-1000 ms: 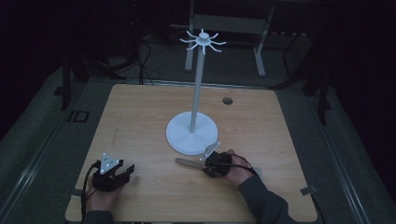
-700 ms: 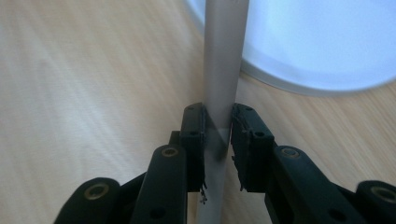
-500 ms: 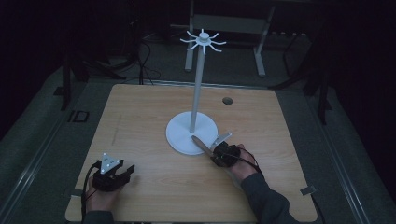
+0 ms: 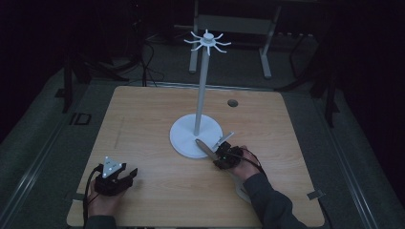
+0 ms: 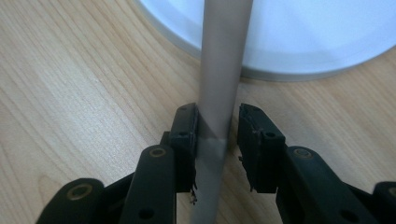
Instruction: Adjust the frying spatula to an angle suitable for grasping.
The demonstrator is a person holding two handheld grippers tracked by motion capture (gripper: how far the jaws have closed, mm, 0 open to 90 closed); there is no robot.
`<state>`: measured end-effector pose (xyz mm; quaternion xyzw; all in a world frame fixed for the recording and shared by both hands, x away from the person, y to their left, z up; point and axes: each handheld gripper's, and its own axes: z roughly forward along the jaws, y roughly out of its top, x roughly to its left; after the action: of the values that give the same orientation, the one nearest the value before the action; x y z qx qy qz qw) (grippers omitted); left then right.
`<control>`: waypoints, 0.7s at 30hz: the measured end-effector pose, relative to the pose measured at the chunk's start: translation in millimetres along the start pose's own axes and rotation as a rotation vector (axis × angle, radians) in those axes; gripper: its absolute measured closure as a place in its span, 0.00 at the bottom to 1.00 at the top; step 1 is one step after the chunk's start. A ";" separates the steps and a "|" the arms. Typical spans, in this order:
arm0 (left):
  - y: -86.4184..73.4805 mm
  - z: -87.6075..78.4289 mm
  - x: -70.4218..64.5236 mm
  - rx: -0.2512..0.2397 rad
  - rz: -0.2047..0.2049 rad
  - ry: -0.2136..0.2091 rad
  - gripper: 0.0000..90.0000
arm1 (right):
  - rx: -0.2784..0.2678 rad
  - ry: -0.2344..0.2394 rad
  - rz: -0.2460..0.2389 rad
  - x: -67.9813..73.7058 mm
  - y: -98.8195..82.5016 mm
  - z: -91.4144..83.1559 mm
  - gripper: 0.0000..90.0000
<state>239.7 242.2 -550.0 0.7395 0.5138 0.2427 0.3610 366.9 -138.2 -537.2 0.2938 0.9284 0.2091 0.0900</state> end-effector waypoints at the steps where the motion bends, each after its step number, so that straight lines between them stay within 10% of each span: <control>1: 0.0 0.0 0.0 0.000 0.001 0.000 0.55 | -0.004 0.005 0.009 -0.1 0.1 0.5 0.74; 21: 0.5 1.1 -0.5 0.001 0.004 0.000 0.55 | -0.062 0.002 0.052 -1.7 -6.9 -5.4 0.83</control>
<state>240.6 241.3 -550.3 0.7407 0.5125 0.2429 0.3602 363.3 -146.1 -535.3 0.3145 0.9137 0.2402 0.0924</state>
